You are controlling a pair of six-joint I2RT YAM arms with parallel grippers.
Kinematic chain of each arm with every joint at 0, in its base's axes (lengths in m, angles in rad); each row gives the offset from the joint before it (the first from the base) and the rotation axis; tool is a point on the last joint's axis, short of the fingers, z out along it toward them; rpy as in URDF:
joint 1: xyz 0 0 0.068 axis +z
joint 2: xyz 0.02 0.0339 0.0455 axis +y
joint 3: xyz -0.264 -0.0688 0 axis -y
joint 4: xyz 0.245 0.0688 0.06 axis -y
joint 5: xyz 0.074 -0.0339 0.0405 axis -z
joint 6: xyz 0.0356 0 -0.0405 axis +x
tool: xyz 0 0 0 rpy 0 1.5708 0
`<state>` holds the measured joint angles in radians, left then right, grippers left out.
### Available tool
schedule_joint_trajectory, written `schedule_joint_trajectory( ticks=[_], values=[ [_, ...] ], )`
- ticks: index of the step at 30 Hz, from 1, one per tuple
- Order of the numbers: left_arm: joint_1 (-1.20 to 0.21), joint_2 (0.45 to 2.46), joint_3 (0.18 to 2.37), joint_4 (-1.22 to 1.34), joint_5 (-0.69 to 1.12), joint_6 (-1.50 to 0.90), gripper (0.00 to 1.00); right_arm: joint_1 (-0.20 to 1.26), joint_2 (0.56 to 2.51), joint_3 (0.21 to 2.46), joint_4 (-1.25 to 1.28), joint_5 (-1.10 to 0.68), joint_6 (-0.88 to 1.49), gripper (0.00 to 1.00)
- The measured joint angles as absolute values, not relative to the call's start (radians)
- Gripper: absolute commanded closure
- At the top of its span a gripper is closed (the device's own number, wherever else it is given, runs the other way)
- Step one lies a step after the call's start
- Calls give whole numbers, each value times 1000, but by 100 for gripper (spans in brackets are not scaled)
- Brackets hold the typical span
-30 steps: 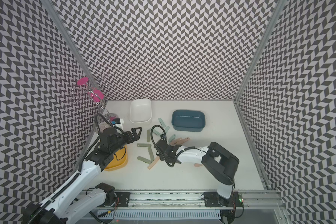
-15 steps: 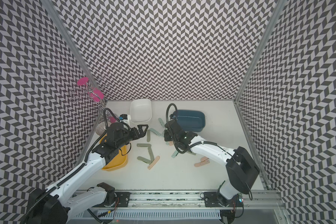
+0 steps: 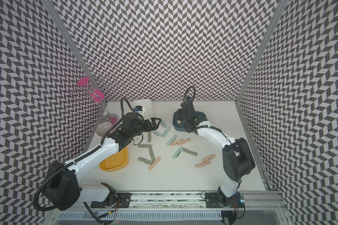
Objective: Place the fruit knives into the storage box by color
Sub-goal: Place the fruit knife in the storage box.
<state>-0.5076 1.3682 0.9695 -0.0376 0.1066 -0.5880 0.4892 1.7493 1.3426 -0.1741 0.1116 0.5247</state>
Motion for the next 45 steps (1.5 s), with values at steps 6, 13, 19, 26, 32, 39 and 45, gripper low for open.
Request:
schedule_joint_trajectory(
  ticks=[6,13,19,26,32,39,45],
  values=[
    [-511,1411,988,-36,110,-583,0,426,1898,1407,-170,31,550,74],
    [-511,1429,1016,-36,112,-577,0,395,2030,1478,-167,-41,581,74],
    [-511,1429,1033,-35,112,-571,0,395,2128,1552,-161,-62,590,74],
    [-511,1430,1033,-36,112,-569,0,389,2188,1594,-160,-72,584,68],
    [-511,1430,1033,-38,112,-558,0,376,2189,1595,-161,-69,542,54],
    [-511,1432,1038,-47,112,-546,0,337,2194,1611,-167,-41,453,41],
    [-511,1451,1049,-50,121,-543,0,308,2215,1622,-184,-31,414,40]
  ],
)
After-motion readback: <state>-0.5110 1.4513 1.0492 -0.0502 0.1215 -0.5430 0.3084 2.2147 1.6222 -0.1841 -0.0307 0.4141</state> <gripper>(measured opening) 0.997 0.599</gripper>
